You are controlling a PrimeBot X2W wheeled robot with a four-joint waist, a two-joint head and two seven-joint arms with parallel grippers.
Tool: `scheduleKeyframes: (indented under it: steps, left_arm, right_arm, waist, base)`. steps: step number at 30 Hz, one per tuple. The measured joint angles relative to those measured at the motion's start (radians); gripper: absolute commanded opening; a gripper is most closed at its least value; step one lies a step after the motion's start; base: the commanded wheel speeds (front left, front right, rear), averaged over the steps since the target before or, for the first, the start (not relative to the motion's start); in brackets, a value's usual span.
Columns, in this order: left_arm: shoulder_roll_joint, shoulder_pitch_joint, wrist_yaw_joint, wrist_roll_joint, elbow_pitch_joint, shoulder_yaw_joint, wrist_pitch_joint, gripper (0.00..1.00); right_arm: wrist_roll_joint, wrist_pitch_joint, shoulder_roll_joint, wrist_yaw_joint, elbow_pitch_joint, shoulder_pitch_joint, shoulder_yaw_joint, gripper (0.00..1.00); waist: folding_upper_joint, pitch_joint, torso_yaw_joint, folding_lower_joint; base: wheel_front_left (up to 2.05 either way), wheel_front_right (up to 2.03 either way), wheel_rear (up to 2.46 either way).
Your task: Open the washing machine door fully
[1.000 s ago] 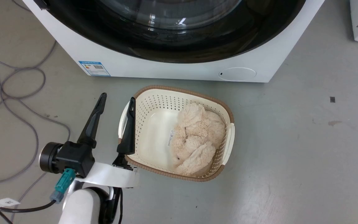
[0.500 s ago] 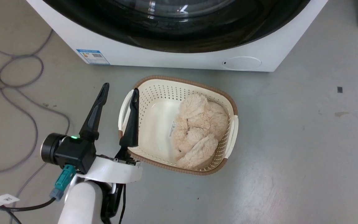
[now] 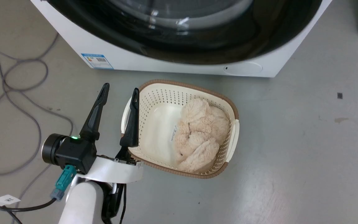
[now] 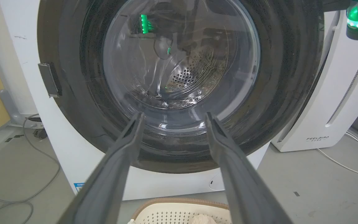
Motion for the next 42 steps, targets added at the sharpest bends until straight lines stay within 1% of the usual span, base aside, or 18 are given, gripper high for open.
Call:
scheduleKeyframes:
  steps: [3,11,20,31,38,42]
  left_arm:
    - [0.000,0.002,0.006,0.000,0.005,-0.002,0.000,1.00]
    - [0.000,0.022,0.006,0.000,0.030,-0.012,0.000,1.00]
    - [0.000,0.092,0.006,0.011,0.069,-0.011,0.000,1.00]
    - [0.000,0.165,0.006,0.029,0.104,-0.011,0.000,1.00]
    - [0.000,0.189,0.004,0.037,0.116,-0.012,0.000,1.00]
    - [0.000,0.192,0.001,0.039,0.123,-0.012,0.000,1.00]
  right_arm:
    - [0.007,0.013,-0.002,0.000,-0.041,0.055,0.002,0.00]
    - [0.037,0.037,-0.026,0.000,-0.161,0.191,0.002,0.00]
    - [0.093,0.040,-0.066,0.000,-0.344,0.384,-0.001,0.00]
    - [0.163,-0.016,-0.093,0.000,-0.578,0.579,0.022,0.00]
    - [0.193,-0.059,-0.091,0.000,-0.686,0.648,0.064,0.00]
    - [0.188,-0.089,-0.089,0.000,-0.740,0.670,0.094,0.00]
  waist:
    - [0.0000,-0.018,-0.001,-0.0001]
    - [0.0000,-0.074,0.001,-0.0001]
    - [0.0000,-0.167,0.007,-0.0001]
    - [0.0000,-0.263,0.023,-0.0002]
    - [0.0000,-0.295,0.032,-0.0002]
    - [0.0000,-0.300,0.034,-0.0002]
  base:
    - [0.00,0.00,0.00]
    - [0.00,0.00,0.00]
    - [0.00,0.00,0.00]
    - [0.00,0.00,0.00]
    - [0.00,0.00,0.00]
    - [0.00,0.00,0.00]
